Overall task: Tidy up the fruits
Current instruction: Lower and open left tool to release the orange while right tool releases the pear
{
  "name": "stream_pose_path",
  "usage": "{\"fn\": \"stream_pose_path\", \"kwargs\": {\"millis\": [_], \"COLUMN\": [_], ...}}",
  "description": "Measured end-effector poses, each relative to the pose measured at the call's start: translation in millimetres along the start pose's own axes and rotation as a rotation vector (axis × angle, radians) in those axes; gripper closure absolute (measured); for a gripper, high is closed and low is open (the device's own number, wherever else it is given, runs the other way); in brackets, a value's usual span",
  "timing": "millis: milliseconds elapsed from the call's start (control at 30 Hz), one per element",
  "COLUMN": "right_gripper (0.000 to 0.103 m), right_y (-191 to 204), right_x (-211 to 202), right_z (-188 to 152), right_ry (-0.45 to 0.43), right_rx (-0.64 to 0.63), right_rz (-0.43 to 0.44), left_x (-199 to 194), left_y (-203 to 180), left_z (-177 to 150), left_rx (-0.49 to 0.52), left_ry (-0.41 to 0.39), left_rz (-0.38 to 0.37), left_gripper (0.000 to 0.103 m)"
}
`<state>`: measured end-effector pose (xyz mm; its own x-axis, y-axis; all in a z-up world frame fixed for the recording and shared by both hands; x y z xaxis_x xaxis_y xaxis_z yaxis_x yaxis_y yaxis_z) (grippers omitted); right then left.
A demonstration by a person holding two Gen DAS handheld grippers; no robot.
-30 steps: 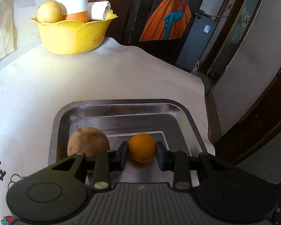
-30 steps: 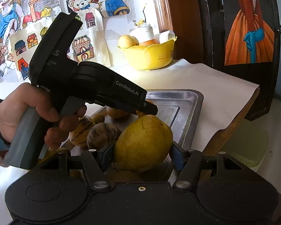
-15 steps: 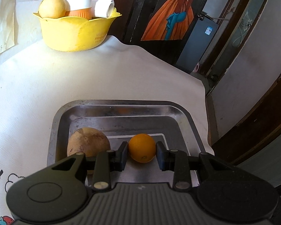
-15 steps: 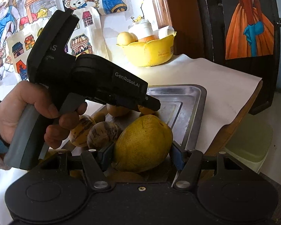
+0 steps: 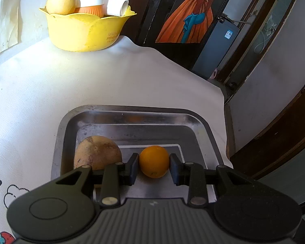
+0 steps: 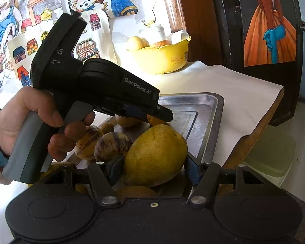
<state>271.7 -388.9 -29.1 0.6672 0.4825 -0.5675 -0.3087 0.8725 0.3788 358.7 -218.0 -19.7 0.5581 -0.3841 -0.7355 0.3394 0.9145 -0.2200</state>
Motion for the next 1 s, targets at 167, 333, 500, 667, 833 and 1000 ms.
{"fn": "stream_pose_path", "kwargs": {"millis": [167, 333, 500, 667, 833, 1000], "right_gripper": [0.037, 0.034, 0.030, 0.025, 0.021, 0.018], "right_y": [-1.6, -0.5, -0.9, 1.1, 2.2, 3.7], "right_x": [-0.9, -2.0, -4.4, -7.2, -11.6, -18.2], "right_z": [-0.4, -2.1, -3.2, -3.7, -3.0, -3.1], "right_ry": [-0.009, -0.015, -0.020, -0.033, -0.053, -0.073], "right_rx": [0.018, 0.024, 0.039, 0.046, 0.052, 0.054], "right_rz": [0.007, 0.008, 0.016, 0.016, 0.008, 0.001], "left_x": [0.9, 0.5, -4.0, -12.3, -21.7, -31.8], "left_y": [1.2, 2.0, 0.9, 0.5, 0.3, 0.5], "left_z": [2.1, 2.4, 2.0, 4.2, 5.5, 5.1], "left_rx": [-0.025, -0.039, -0.045, -0.052, -0.054, -0.047], "left_ry": [0.004, 0.004, -0.007, -0.028, -0.050, -0.071], "left_rz": [-0.009, -0.010, -0.009, -0.013, -0.015, -0.007], "left_gripper": [0.068, 0.067, 0.061, 0.056, 0.050, 0.042]}}
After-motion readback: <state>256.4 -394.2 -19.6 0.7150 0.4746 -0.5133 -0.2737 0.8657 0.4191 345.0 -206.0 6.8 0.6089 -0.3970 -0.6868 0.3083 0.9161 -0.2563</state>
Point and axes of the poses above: each gripper's, at about its wrist camera, not at the fingertips, and x roughly the way its jaws point, y to its left, z to its top, the point moved 3 cm from there along x, roughly the way its jaws point, and after that the axes turned 10 degrees about x, right-handed, at the moved point
